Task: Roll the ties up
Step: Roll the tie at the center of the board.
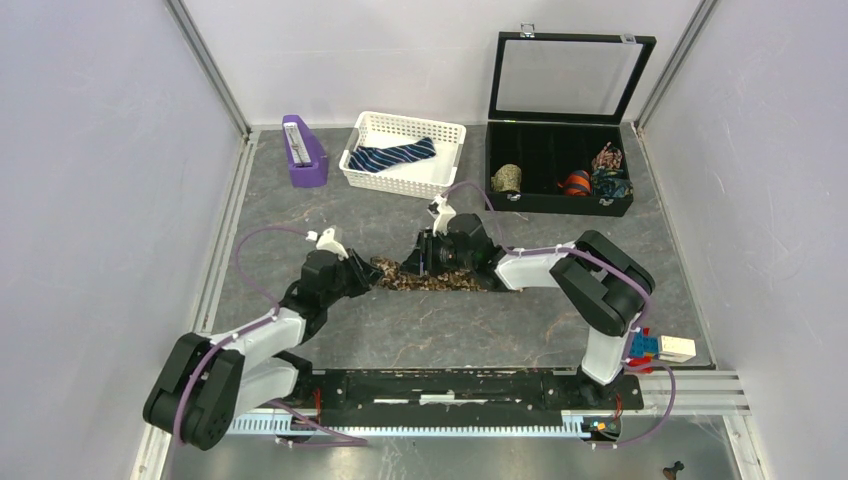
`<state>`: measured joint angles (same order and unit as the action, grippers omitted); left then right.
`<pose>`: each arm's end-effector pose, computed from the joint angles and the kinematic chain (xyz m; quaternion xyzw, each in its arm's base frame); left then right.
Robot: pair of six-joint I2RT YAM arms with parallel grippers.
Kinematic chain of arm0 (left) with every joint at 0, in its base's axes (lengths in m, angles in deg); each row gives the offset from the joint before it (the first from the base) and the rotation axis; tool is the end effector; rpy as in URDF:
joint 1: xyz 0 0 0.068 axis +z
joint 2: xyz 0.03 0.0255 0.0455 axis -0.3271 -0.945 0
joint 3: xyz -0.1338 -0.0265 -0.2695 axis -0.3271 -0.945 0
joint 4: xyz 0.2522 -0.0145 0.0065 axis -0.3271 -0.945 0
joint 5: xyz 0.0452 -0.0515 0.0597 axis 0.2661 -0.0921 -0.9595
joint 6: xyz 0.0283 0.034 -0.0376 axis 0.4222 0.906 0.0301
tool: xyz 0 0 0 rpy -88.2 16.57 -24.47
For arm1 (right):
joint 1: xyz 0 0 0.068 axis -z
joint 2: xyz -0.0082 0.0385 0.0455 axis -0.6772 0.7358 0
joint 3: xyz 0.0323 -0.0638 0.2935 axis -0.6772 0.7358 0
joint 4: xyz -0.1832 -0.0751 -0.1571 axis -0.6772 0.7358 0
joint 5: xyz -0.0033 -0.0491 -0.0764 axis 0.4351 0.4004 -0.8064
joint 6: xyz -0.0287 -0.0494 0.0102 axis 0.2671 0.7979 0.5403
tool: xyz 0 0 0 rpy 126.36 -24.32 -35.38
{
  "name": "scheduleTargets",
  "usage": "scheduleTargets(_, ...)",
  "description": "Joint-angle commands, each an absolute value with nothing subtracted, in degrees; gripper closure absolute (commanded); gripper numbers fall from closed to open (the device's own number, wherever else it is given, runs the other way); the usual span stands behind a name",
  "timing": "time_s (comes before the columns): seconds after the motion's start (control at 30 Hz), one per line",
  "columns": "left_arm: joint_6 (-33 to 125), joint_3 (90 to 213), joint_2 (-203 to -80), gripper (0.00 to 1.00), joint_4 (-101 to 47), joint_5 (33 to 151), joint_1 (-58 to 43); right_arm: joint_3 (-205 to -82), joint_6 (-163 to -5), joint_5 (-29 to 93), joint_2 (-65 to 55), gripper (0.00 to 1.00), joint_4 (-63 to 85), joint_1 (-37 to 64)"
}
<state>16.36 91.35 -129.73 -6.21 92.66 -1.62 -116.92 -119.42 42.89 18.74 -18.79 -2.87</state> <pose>0.1699 -0.0710 0.1761 -0.1104 0.8494 -0.3183 0.4061 0.2561 0.2797 0.1852 -0.1107 0.8371 0.4590 0.2761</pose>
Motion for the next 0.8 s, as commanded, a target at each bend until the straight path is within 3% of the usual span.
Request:
scheduleTargets(0.0,20.4,94.7,-128.7,0.9,-13.3,85.6,-4.8,-117.9,-119.3,42.0,17.4,0.64,-20.9,-4.0)
scheduleTargets(0.27,21.6,97.9,-126.9,0.9,-19.8,78.8,-9.6,-119.1,-120.0,42.0,21.2,0.73,-22.2,-4.9)
scheduleTargets(0.77,24.9,103.0,-125.4,0.91,-27.7,73.3,-13.7,-123.7,-120.7,42.8,27.3,0.76,-22.8,-6.6)
